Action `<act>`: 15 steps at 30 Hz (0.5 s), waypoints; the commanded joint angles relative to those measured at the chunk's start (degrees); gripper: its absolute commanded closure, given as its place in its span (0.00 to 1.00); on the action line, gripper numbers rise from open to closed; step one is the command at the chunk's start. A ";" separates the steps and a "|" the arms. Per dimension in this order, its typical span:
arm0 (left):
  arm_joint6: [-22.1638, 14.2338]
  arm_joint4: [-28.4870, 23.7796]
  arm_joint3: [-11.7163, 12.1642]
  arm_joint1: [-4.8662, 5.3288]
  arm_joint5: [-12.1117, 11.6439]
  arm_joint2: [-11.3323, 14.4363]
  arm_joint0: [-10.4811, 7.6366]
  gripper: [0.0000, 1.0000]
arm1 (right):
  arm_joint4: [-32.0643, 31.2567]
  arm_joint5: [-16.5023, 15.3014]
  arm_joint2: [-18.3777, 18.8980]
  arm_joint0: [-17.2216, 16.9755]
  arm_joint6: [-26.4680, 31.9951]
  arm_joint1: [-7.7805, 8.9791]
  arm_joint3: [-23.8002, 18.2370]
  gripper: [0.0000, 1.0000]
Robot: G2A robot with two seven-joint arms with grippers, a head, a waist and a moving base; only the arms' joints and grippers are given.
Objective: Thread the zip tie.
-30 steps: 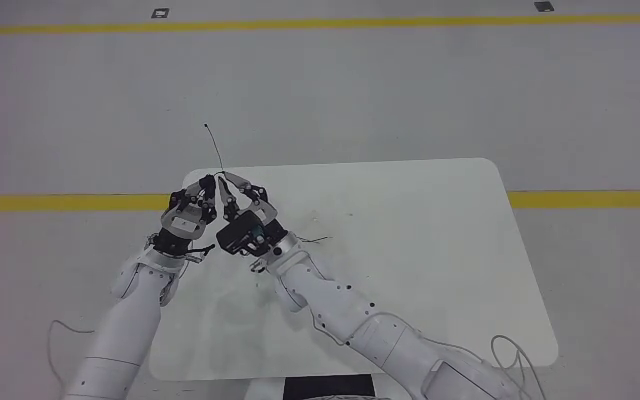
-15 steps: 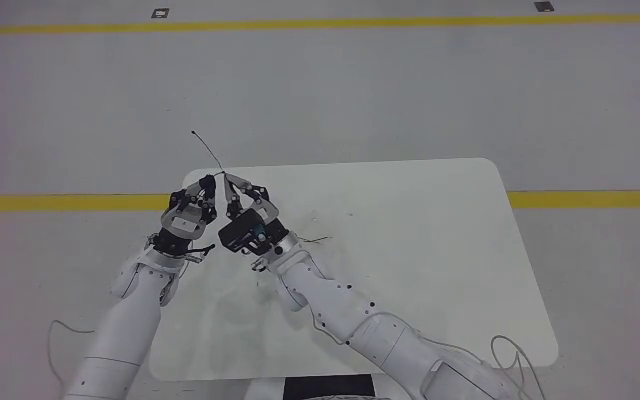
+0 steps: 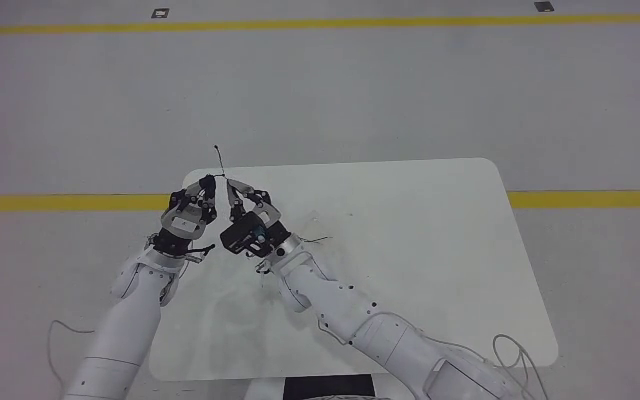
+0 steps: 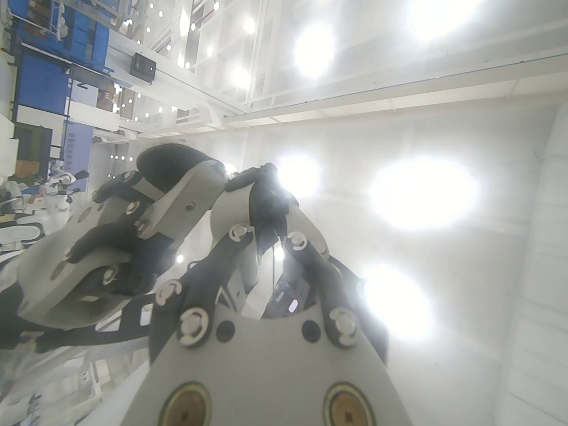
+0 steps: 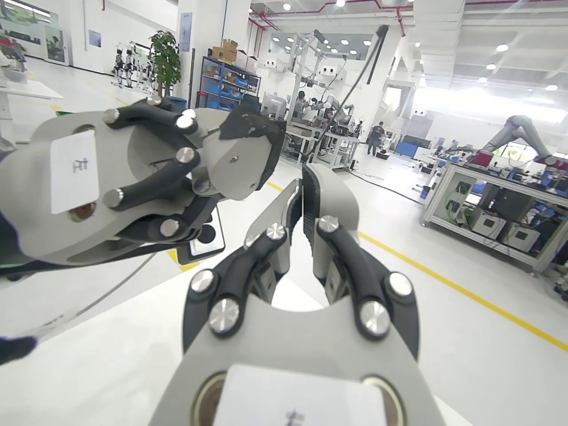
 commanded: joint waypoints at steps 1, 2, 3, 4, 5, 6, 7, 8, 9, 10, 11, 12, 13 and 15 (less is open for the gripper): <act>0.00 0.00 0.00 0.00 0.00 0.00 0.00 1.00 | 0.00 0.00 -0.06 -0.10 0.31 0.23 -0.01 1.00; 0.00 0.00 0.00 0.00 0.00 0.00 0.00 1.00 | 0.00 0.00 -0.08 -0.12 0.48 0.36 0.05 1.00; 0.00 0.00 0.00 0.00 0.00 0.00 0.00 1.00 | 0.00 0.00 -0.14 -0.15 0.68 0.54 0.10 1.00; 0.00 0.00 0.00 0.00 0.00 0.00 0.00 1.00 | 0.00 0.00 -0.19 -0.20 0.91 0.68 0.16 1.00; 0.00 0.00 0.00 0.00 0.00 0.00 0.00 1.00 | 0.00 0.00 -0.22 -0.27 1.12 0.82 0.21 1.00; 0.00 0.00 0.00 0.00 0.00 0.00 0.00 1.00 | 0.00 0.00 -0.24 -0.36 1.39 0.97 0.29 1.00; 0.00 0.00 0.00 0.00 0.00 0.00 0.00 1.00 | 0.00 0.00 -0.37 -0.39 1.80 1.18 0.34 1.00; 0.00 0.00 0.00 0.00 0.00 0.00 0.00 1.00 | 0.00 0.00 -0.45 -0.41 2.08 1.35 0.37 1.00; 0.00 0.00 0.00 0.00 0.00 0.00 0.00 1.00 | 0.00 0.00 -0.46 -0.52 2.36 1.51 0.35 1.00; 0.00 0.00 0.00 0.00 0.00 0.00 0.00 1.00 | 0.00 0.00 -0.44 -0.69 2.73 1.71 0.24 1.00; 0.00 0.00 0.00 0.00 0.00 0.00 0.00 1.00 | 0.00 0.00 -0.43 -0.81 3.04 1.87 0.23 1.00; 0.00 0.00 0.00 0.00 0.00 0.00 0.00 1.00 | 0.00 0.00 -0.46 -0.93 3.33 2.02 0.22 1.00; 0.00 0.00 0.00 0.00 0.00 0.00 0.00 1.00 | 0.00 0.00 -0.50 -1.04 3.65 2.17 0.23 1.00; 0.00 0.00 0.00 0.00 0.00 0.00 0.00 1.00 | 0.00 0.00 -0.60 -1.13 4.24 2.50 0.13 1.00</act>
